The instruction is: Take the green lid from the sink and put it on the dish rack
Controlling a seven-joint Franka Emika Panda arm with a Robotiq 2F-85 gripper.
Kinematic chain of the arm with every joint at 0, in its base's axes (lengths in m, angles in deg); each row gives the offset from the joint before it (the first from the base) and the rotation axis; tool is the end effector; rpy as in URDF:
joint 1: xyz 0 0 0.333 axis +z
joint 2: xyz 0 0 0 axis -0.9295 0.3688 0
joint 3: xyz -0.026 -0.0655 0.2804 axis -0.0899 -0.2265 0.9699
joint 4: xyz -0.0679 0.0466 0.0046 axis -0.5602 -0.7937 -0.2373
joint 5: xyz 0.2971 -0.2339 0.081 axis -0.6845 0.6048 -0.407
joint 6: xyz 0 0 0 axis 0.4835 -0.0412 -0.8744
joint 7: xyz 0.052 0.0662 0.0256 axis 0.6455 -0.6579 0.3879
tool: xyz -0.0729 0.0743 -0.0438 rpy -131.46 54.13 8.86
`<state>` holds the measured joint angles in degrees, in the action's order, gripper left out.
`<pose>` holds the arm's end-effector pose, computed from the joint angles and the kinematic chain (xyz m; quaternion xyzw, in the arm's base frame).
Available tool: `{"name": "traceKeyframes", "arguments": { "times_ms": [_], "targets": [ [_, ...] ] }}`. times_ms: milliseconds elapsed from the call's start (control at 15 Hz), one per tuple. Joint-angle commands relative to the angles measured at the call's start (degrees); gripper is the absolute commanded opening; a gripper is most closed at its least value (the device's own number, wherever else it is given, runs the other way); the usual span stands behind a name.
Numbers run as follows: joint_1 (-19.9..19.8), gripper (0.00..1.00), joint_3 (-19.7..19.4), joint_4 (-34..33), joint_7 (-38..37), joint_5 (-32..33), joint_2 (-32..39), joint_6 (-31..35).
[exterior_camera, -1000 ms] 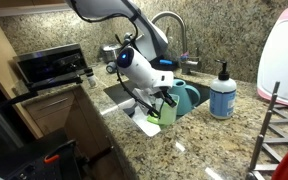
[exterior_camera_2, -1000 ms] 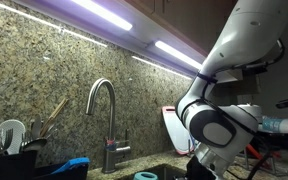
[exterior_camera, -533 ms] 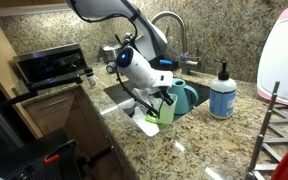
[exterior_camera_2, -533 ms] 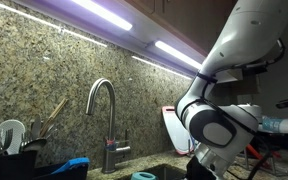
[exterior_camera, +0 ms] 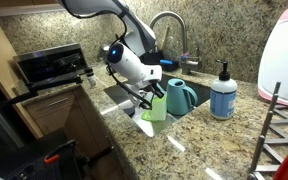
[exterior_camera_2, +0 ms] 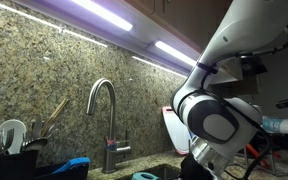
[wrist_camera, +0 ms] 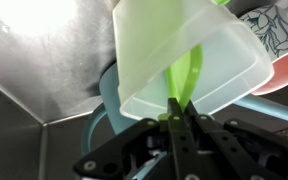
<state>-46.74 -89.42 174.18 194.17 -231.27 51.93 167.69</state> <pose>0.5230 0.0319 0.1024 -0.9415 0.1093 -0.3059 0.0900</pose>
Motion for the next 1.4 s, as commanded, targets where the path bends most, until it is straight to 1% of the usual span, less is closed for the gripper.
{"name": "traceKeyframes", "arguments": {
  "times_ms": [0,533,600,733,800,1333],
  "targets": [
    [0.0,0.07,0.1,0.0,0.0,0.0,0.1,0.0],
    [-0.4,0.07,0.0,-0.2,0.0,0.1,0.7,0.0],
    [-0.4,0.02,0.0,-0.2,0.0,0.1,0.7,0.0],
    [-0.5,0.02,0.3,1.0,0.2,0.4,-0.1,-0.6],
    [0.4,0.02,-0.4,2.4,1.4,-0.3,-1.3,-1.6],
    [5.3,0.02,-2.1,12.0,8.2,-2.1,-9.7,-7.3]
  ]
}}
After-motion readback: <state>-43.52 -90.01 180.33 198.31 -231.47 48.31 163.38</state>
